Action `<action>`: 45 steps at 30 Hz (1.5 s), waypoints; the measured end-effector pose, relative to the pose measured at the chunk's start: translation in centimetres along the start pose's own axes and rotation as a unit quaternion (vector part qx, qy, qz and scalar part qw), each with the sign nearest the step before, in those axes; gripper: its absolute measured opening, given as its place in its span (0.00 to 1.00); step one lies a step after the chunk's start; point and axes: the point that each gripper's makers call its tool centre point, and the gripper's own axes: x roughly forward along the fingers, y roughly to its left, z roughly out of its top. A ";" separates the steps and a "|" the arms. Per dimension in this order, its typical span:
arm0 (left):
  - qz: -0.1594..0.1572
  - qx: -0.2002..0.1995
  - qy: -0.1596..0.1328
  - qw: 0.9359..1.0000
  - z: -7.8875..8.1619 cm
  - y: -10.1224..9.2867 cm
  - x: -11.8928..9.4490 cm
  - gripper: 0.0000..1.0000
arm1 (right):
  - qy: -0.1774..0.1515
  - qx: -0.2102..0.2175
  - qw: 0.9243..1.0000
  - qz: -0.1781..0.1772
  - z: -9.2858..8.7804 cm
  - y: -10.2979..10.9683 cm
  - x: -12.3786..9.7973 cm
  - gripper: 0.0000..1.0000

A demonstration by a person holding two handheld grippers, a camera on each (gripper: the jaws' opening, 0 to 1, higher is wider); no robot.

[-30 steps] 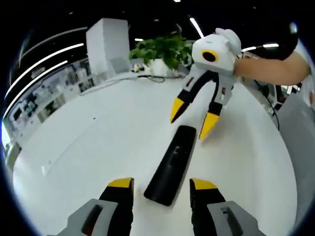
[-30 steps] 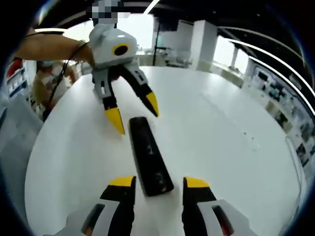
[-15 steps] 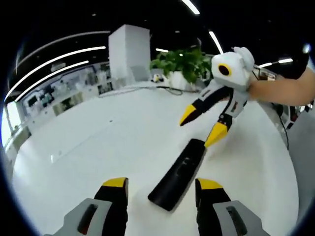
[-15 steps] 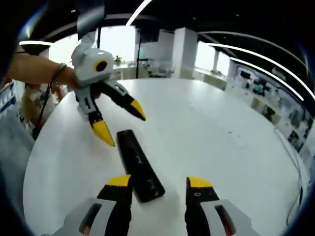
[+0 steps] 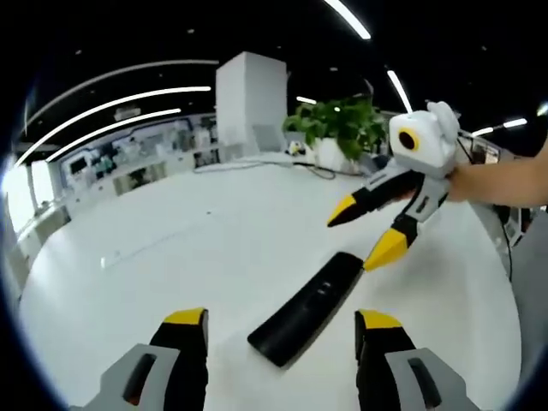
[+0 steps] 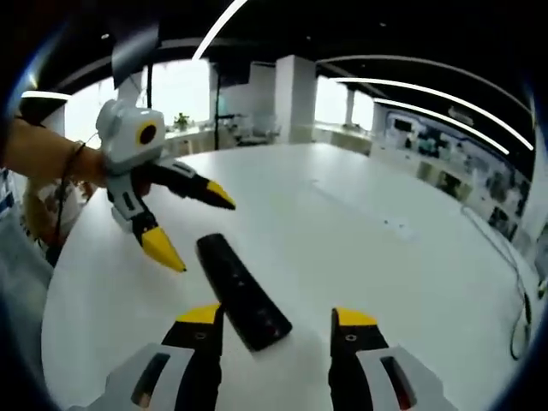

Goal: Press the specified remote control buttons in sequence, fully releasing each button before pressing the next.

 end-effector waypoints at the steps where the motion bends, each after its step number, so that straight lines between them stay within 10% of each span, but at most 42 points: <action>1: 0.003 -0.006 -0.004 1.000 0.0 0.0 -0.1 0.74 | -0.005 0.005 1.000 -0.004 0.1 0.2 -0.1 0.48; 45: 0.057 -0.055 -0.032 0.996 -1.8 -3.0 -5.2 0.80 | -0.007 0.049 0.996 -0.067 -1.6 3.4 -5.3 0.51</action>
